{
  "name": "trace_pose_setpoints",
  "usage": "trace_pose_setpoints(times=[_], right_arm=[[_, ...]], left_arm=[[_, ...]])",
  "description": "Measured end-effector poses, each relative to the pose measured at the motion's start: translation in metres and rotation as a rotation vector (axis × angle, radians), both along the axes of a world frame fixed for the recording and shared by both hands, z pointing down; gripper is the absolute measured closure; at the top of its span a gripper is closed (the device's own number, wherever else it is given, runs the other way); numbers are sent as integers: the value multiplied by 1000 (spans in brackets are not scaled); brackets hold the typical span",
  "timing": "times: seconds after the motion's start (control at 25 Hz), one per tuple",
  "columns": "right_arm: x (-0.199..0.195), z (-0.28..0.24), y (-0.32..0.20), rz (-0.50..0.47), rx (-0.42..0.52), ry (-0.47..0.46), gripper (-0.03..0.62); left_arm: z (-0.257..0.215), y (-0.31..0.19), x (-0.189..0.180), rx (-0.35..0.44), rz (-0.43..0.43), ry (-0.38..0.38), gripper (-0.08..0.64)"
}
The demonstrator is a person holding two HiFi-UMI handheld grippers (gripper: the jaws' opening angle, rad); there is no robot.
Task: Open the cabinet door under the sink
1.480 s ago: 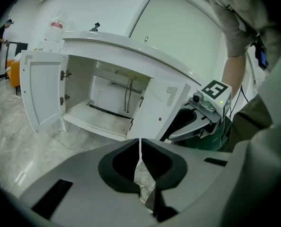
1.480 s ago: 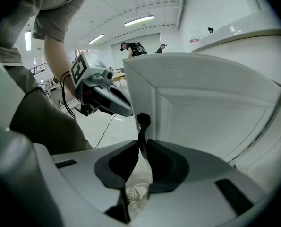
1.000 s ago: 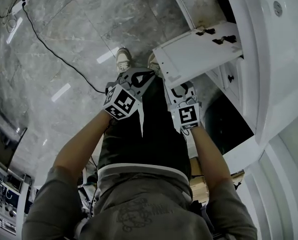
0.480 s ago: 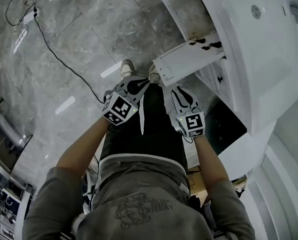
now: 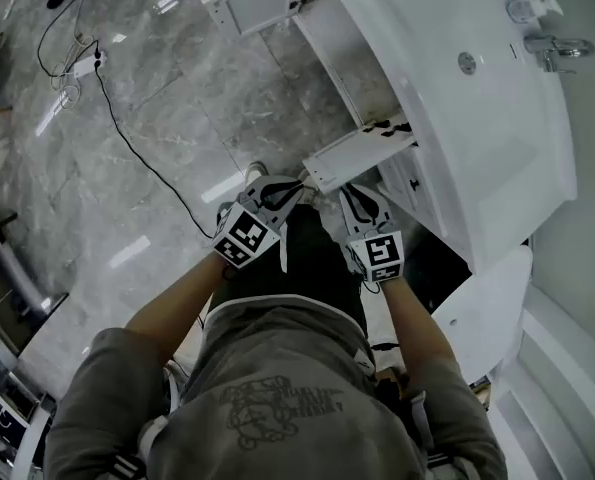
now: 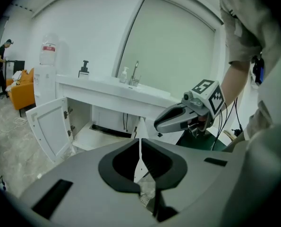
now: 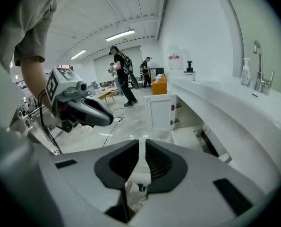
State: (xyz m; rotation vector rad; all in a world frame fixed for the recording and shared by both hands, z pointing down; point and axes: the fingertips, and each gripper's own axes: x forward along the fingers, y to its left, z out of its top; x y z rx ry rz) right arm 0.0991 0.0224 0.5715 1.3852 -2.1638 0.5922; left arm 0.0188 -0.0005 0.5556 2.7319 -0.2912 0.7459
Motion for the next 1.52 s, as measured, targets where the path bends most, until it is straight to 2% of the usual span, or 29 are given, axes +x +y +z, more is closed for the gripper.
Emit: trace_pose_setpoints(times=[0.28, 0.44, 0.76, 1.04, 1.32, 1.52], right_arm=[[-10, -87, -64, -36, 156, -9, 546], [-8, -135, -95, -29, 238, -24, 548], [-16, -240, -146, -46, 416, -33, 549], [-29, -324, -166, -69, 534, -47, 551], [-41, -396, -171, -97, 614, -85, 551], [-46, -431, -160, -114, 651, -119, 551]], left_arm=[[-68, -33, 9, 76, -35, 64, 532], [-112, -66, 9, 150, -65, 91, 532], [-195, -118, -2, 221, -169, 168, 532], [-272, -145, -16, 318, -256, 231, 532], [-342, -158, -26, 497, -284, 265, 532], [-386, -159, -37, 570, -334, 293, 532]])
